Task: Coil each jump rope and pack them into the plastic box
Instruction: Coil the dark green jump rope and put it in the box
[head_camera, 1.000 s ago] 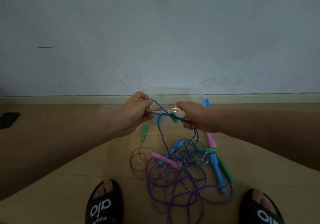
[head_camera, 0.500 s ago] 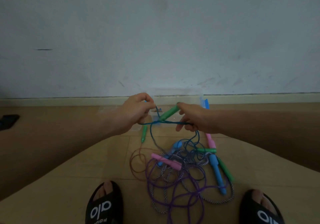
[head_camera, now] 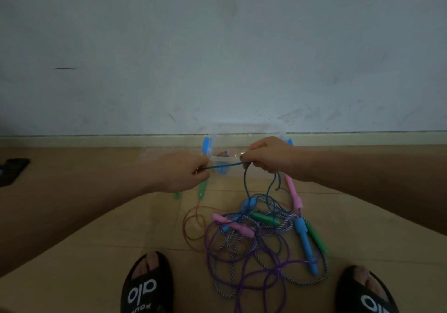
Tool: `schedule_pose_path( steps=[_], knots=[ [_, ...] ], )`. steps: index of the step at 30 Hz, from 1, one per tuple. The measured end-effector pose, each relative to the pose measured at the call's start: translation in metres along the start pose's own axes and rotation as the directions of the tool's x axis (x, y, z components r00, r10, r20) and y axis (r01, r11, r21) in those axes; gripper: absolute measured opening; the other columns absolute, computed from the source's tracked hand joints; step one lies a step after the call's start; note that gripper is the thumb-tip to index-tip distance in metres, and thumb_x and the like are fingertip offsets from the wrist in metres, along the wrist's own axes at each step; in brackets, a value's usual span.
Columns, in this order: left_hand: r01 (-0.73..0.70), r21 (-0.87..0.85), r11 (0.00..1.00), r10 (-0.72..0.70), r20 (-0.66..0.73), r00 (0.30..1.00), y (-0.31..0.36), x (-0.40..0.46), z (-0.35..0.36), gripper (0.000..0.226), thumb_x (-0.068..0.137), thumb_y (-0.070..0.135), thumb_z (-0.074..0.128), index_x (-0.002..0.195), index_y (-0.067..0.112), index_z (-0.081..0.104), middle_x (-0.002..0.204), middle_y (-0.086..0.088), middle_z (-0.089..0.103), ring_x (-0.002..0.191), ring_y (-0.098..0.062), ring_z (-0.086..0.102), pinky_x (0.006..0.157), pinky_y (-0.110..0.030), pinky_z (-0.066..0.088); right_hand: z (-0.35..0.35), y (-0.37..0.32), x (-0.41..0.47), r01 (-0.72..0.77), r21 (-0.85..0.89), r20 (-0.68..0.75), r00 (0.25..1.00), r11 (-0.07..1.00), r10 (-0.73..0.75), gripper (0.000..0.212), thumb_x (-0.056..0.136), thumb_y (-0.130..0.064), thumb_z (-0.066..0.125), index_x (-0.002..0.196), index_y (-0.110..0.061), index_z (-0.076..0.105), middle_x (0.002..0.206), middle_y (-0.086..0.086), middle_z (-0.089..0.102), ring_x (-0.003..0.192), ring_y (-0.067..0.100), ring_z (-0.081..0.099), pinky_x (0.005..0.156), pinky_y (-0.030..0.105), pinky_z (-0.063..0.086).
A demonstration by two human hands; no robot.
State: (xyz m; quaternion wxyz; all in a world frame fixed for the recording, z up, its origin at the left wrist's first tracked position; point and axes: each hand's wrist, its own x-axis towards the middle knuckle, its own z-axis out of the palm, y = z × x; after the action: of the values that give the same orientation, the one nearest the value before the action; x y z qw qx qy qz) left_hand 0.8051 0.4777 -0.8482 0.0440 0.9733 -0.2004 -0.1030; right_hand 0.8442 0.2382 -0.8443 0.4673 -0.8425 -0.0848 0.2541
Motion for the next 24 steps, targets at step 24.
schedule_pose_path(
  steps=[24],
  knots=[
    [-0.043, -0.152, 0.987, 0.066, 0.151, 0.986, 0.005, -0.006, -0.005, 0.036, 0.105, 0.036, 0.037, 0.074, 0.02, 0.046, 0.065, 0.007, 0.045, 0.055, -0.001, 0.042, 0.055, -0.016, 0.032, -0.022, -0.003, -0.01, 0.229, -0.486, 0.088, 0.973, 0.844, -0.213, 0.01, 0.087, -0.016, 0.058, 0.085, -0.014, 0.068, 0.07, -0.004, 0.066, 0.068, 0.009, 0.057, 0.065, 0.026, 0.044]
  ],
)
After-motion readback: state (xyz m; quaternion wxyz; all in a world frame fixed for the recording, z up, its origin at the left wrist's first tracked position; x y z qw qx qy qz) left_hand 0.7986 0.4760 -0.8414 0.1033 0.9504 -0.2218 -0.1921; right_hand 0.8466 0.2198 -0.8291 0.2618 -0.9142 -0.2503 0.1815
